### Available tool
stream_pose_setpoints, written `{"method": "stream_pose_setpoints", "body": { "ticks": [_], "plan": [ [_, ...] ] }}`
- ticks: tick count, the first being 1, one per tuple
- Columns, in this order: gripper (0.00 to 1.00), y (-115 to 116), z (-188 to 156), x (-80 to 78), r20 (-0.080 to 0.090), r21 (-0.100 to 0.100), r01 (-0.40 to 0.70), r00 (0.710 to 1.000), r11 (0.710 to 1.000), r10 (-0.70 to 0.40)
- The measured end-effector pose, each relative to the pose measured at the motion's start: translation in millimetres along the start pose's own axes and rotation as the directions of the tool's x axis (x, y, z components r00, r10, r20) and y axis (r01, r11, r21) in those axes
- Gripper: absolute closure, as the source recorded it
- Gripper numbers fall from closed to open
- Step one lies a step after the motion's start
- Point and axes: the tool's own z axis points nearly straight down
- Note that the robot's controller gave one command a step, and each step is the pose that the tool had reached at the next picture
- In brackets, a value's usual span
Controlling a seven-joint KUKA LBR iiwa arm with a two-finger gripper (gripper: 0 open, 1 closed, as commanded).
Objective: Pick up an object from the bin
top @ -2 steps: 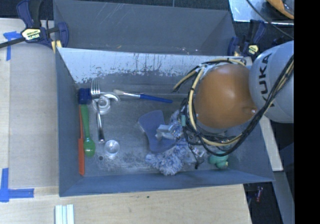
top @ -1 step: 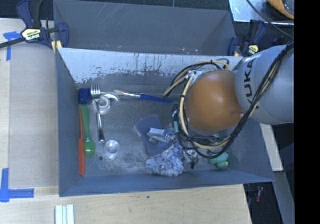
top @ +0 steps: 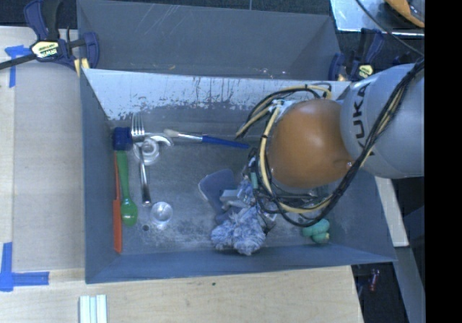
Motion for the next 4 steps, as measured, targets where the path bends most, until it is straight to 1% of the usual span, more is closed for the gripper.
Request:
{"method": "stream_pose_setpoints", "body": {
  "ticks": [1,2,3,4],
  "plan": [
    [1.00,0.0,0.0,0.0,0.000,0.000,0.000,1.000,1.000,0.000],
    [1.00,2.5,-16.7,1.9,-0.007,-0.009,0.000,1.000,1.000,0.000],
    [1.00,-0.7,-45.4,-0.8,0.003,0.002,-0.003,1.000,1.000,0.003],
    [1.00,0.5,-64.4,0.0,-0.001,-0.003,-0.004,1.000,1.000,0.004]
  ]
}}
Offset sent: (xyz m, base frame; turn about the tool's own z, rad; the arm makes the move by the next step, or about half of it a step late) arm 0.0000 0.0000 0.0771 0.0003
